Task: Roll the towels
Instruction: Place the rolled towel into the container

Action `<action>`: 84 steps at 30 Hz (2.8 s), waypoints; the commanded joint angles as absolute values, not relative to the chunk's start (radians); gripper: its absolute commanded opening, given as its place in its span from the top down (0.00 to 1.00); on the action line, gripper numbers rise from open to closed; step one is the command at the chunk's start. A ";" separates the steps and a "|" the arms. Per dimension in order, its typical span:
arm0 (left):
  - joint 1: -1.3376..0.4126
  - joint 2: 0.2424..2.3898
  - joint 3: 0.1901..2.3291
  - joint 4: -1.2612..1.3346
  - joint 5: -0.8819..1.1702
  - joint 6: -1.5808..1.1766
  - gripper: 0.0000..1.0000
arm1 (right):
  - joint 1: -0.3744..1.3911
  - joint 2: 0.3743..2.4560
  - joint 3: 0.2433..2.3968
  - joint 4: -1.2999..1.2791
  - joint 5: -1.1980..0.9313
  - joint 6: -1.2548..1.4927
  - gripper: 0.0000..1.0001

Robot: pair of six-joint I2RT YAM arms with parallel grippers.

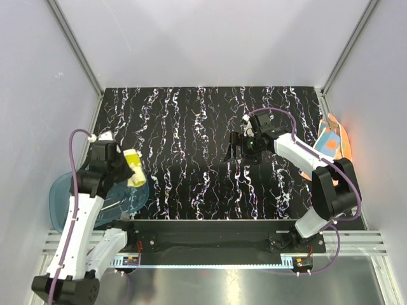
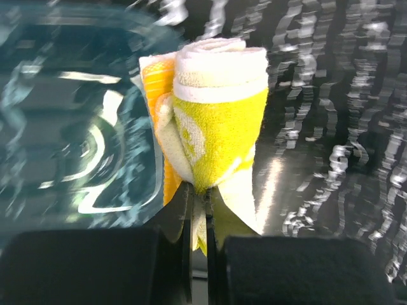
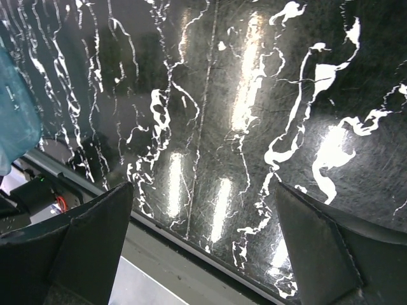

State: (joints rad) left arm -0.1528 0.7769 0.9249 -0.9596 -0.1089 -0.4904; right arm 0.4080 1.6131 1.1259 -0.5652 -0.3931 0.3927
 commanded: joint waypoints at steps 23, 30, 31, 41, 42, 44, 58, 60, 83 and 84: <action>0.049 1.230 0.779 -0.631 0.445 -0.491 1.00 | 0.414 1.546 1.103 -0.566 -0.449 0.357 0.00; -0.152 1.287 0.789 -0.349 0.477 -0.578 1.00 | 0.416 1.545 1.117 -0.580 -0.416 0.330 0.00; -0.153 1.296 0.781 -0.324 0.465 -0.577 1.00 | 0.414 1.543 1.117 -0.581 -0.413 0.330 0.00; -0.179 1.454 0.687 -0.088 0.489 -0.569 1.00 | 0.414 1.545 1.104 -0.542 -0.472 0.337 0.00; -0.183 1.485 0.678 -0.071 0.508 -0.571 1.00 | 0.414 1.548 1.101 -0.538 -0.476 0.339 0.00; -0.202 1.511 0.660 -0.034 0.523 -0.569 1.00 | 0.416 1.551 1.098 -0.534 -0.486 0.345 0.00; -0.244 1.559 0.663 -0.086 0.410 -0.523 0.54 | 0.552 1.654 1.146 -0.440 -0.552 0.433 0.00; -0.245 1.543 0.681 -0.123 0.382 -0.522 0.49 | 0.554 1.660 1.147 -0.439 -0.551 0.434 0.00; -0.245 1.275 0.926 -0.520 0.299 -0.497 0.25 | 0.606 1.790 1.245 -0.387 -0.568 0.486 0.06; -0.245 1.260 0.937 -0.538 0.296 -0.489 0.25 | 0.617 1.802 1.256 -0.380 -0.569 0.491 0.08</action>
State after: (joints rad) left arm -0.2485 1.3296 0.8608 -0.4580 0.3172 -0.5274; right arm 0.5880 1.7714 1.1885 -0.4305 -0.5438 0.4664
